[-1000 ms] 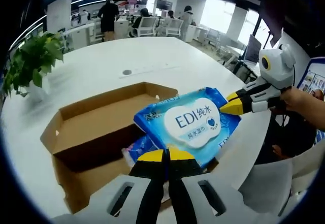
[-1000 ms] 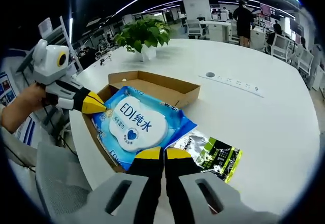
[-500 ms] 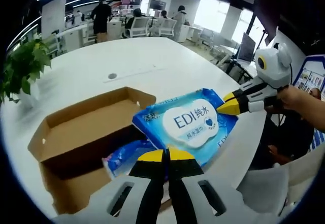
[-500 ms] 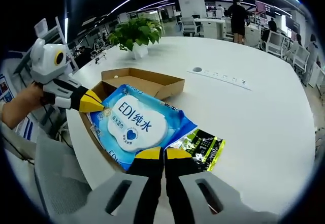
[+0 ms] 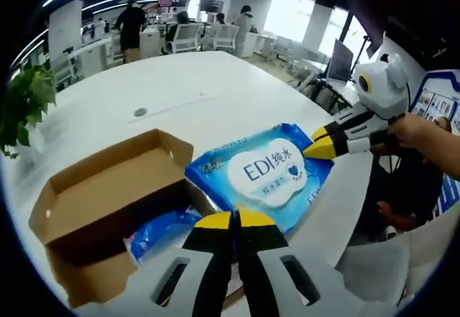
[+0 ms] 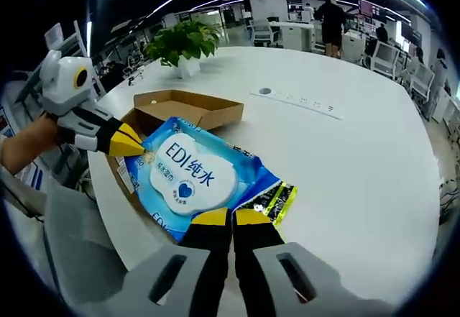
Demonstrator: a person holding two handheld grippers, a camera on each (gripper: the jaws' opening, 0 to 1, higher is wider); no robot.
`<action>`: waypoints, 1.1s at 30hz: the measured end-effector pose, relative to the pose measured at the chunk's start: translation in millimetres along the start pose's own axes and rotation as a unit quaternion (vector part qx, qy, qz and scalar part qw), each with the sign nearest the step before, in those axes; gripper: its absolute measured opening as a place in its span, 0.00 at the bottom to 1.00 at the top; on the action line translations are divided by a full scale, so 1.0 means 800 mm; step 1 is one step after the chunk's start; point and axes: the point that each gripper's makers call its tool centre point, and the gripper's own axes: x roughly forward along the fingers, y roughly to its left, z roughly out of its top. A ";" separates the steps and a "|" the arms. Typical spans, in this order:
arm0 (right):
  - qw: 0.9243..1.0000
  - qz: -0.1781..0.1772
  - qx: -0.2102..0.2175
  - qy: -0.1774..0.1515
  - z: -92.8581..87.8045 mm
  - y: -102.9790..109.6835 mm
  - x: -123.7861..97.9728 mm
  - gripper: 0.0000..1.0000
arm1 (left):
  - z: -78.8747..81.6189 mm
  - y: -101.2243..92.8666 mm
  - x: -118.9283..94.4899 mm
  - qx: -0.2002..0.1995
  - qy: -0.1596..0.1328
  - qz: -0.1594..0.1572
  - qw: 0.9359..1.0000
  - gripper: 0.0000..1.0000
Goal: Operate the shoe box by opening the lid, removing the specified soft item, and placing it in the target area until the item is outside and the box remains undamaged.
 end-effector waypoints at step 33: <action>0.999 -0.026 0.010 0.023 -0.031 -0.056 0.056 0.00 | -0.010 0.009 0.078 0.120 0.116 0.011 0.986 0.00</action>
